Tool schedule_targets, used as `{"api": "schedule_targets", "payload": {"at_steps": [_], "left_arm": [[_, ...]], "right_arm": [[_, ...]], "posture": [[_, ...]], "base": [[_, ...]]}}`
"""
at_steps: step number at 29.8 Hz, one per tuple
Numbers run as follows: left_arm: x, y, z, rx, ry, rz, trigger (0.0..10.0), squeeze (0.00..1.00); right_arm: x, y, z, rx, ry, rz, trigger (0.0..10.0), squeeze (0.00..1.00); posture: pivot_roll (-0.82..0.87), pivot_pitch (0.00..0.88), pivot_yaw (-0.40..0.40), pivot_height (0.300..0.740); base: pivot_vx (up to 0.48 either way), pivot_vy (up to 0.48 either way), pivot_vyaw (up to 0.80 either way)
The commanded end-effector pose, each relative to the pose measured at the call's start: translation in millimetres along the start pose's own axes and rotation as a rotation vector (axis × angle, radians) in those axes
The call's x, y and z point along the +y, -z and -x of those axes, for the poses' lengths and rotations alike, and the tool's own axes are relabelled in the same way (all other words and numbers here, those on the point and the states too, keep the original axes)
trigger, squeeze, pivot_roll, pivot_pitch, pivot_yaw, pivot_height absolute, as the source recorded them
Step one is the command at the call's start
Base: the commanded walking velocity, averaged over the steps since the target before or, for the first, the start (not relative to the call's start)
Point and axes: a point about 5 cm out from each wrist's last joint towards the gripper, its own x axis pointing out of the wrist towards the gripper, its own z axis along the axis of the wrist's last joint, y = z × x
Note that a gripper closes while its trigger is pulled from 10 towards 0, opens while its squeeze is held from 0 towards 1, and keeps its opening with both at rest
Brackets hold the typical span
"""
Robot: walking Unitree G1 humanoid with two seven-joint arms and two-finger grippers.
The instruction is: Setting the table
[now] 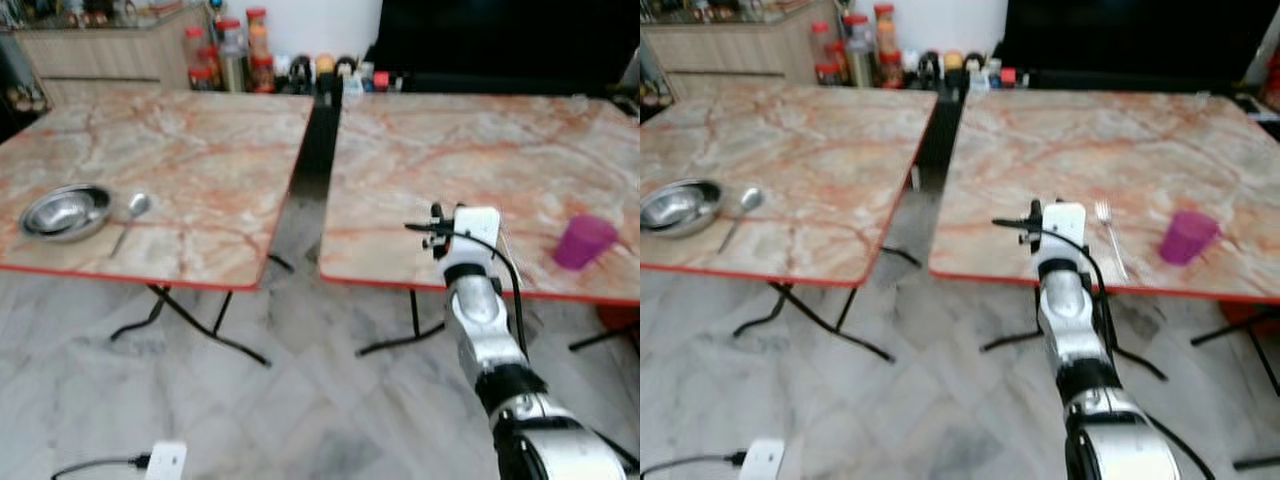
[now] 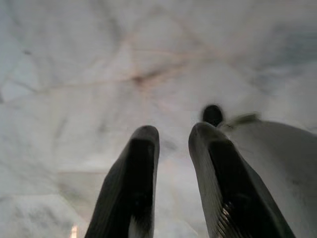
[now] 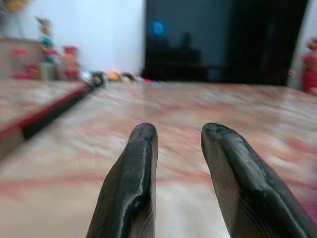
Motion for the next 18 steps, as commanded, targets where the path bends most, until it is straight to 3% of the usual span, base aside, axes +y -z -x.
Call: {"api": "schedule_targets", "payload": {"at_steps": [1, 12, 18], "left_arm": [[4.2, 1.0, 0.2, 0.002, -0.006, -0.002, 10.0, 0.0], [5.4, -2.1, 0.0, -0.017, 0.0, 0.025, 10.0, 0.0], [3.2, -3.9, -0.5, -0.019, 0.004, 0.024, 10.0, 0.0]], "right_arm": [[4.8, -9.4, -5.1, -0.024, -0.004, -0.016, 10.0, 0.0], [7.8, -10.5, -6.9, -0.015, -0.006, -0.024, 10.0, 0.0], [6.9, -9.9, -7.5, -0.003, 0.002, -0.024, 10.0, 0.0]], "posture": [[0.05, 0.0, 0.03, 0.74], [0.06, 0.0, 0.029, 0.74], [0.06, 0.0, 0.027, 0.74]], "base": [[0.0, 0.0, 0.0], [0.0, 0.0, 0.0], [0.345, 0.0, 0.0]]}}
